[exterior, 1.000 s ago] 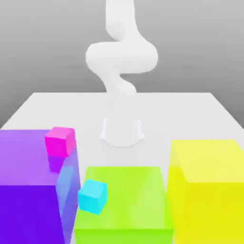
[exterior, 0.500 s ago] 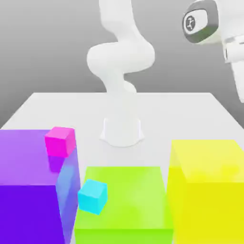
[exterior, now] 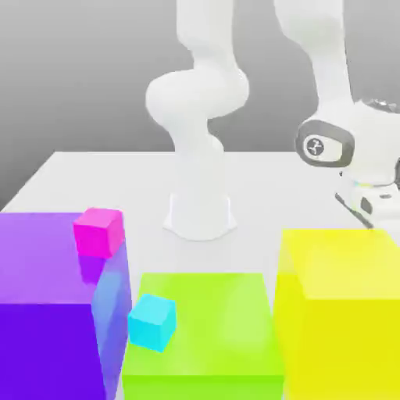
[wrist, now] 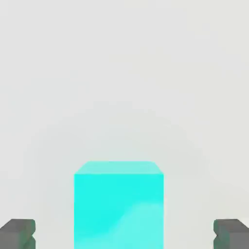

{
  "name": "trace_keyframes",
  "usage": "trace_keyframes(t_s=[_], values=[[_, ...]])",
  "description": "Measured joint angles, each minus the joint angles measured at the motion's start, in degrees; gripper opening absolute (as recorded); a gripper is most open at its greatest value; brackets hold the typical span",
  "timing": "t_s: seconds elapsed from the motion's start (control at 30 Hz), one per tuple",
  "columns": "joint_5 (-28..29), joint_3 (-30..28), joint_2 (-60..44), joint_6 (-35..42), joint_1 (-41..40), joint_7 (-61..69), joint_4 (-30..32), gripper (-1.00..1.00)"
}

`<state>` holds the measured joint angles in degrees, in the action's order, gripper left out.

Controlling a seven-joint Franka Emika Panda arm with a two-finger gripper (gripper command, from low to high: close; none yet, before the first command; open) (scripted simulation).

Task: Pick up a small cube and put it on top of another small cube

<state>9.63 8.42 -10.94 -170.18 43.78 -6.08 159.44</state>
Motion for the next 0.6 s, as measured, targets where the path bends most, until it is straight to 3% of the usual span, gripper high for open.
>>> trace_keyframes(t_s=[0.07,0.1,0.37,0.6], values=[[1.66,-3.31,-4.09,-3.36,2.91,-1.33,-0.77,0.0],[2.08,-4.33,-5.41,-4.47,3.84,-1.69,-1.01,-1.0],[1.62,-3.56,-3.98,-3.22,3.2,-1.33,-0.73,-1.0],[-7.24,1.46,8.79,7.17,2.13,6.0,-0.11,-1.0]])
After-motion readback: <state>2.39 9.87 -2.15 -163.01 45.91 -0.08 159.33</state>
